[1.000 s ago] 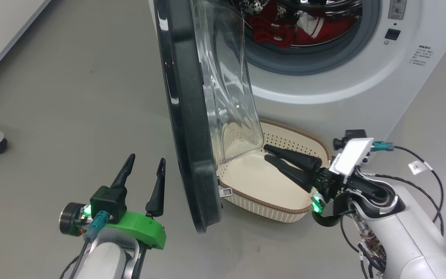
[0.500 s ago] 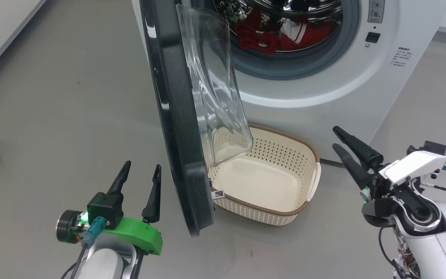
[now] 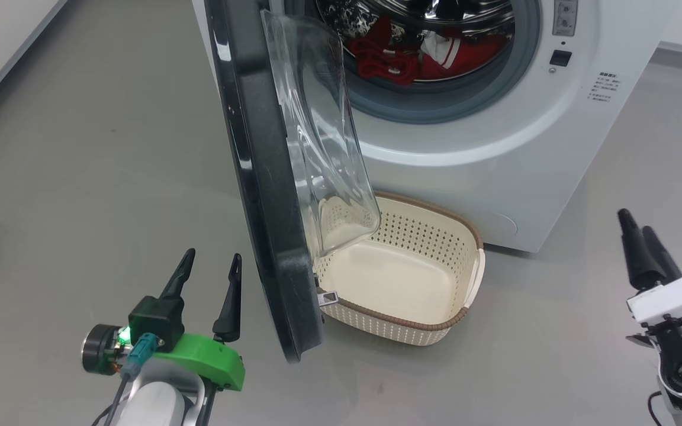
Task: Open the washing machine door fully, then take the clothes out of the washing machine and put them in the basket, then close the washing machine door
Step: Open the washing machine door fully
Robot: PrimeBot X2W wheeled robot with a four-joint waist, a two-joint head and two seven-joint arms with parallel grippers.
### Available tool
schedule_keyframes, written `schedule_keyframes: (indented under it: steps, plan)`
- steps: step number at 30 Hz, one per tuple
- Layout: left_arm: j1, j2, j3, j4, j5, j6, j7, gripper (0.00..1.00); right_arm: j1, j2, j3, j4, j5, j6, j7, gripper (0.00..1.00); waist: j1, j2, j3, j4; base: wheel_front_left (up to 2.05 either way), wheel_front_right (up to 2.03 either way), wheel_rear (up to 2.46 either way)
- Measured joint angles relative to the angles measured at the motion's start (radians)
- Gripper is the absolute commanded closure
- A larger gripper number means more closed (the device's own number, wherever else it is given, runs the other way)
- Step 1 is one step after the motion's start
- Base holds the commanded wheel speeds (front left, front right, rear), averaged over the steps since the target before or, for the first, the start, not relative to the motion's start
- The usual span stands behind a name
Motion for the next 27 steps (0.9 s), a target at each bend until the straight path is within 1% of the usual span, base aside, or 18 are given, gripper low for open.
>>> schedule_keyframes:
  steps: [2, 3, 9, 13, 14, 17, 18, 23, 27]
  plan:
    - [0.002, 0.000, 0.002, 0.001, 0.002, 0.000, 0.000, 0.00, 0.015, -0.021, -0.010, 0.008, -0.074, -0.003, -0.068, 0.00, 0.0000, 0.0000, -0.002, -0.001, 0.00, 0.00, 0.00]
    - [0.002, 0.000, 0.003, 0.002, 0.003, 0.000, 0.000, 0.00, 0.021, -0.034, -0.007, 0.011, -0.126, -0.015, -0.101, 0.00, 0.0000, 0.0000, -0.003, -0.001, 0.00, 0.00, 0.00]
    - [0.009, 0.000, 0.006, 0.004, 0.009, -0.003, 0.000, 0.00, 0.046, -0.098, 0.002, 0.016, -0.356, -0.112, -0.264, 0.00, 0.0000, 0.0000, -0.008, -0.003, 0.00, 0.00, 0.00]
    - [0.014, 0.000, 0.008, 0.007, 0.009, -0.005, 0.000, 0.00, 0.067, -0.118, 0.022, 0.016, -0.462, -0.171, -0.248, 0.00, 0.0000, 0.0000, -0.009, -0.004, 0.00, 0.00, 0.00]
    - [0.014, 0.000, 0.008, 0.007, 0.009, -0.005, 0.000, 0.00, 0.067, -0.118, 0.022, 0.016, -0.462, -0.171, -0.248, 0.00, 0.0000, 0.0000, -0.009, -0.004, 0.00, 0.00, 0.00]
    - [0.015, 0.000, 0.009, 0.008, 0.009, -0.007, 0.000, 0.00, 0.084, -0.115, 0.038, 0.014, -0.512, -0.204, -0.239, 0.00, 0.0000, 0.0000, -0.011, -0.006, 0.00, 0.00, 0.00]
    - [0.015, 0.000, 0.010, 0.008, 0.009, -0.007, 0.000, 0.00, 0.088, -0.111, 0.041, 0.011, -0.524, -0.210, -0.238, 0.00, 0.0000, 0.0000, -0.011, -0.006, 0.00, 0.00, 0.00]
    - [0.017, 0.000, 0.011, 0.008, 0.009, -0.007, 0.000, 0.00, 0.111, -0.080, 0.066, -0.001, -0.576, -0.222, -0.235, 0.00, 0.0000, 0.0000, -0.014, -0.008, 0.00, 0.00, 0.00]
    - [0.017, 0.000, 0.012, 0.008, 0.009, -0.008, 0.000, 0.00, 0.127, -0.051, 0.067, -0.015, -0.608, -0.228, -0.235, 0.00, 0.0000, 0.0000, -0.015, -0.009, 0.00, 0.00, 0.00]
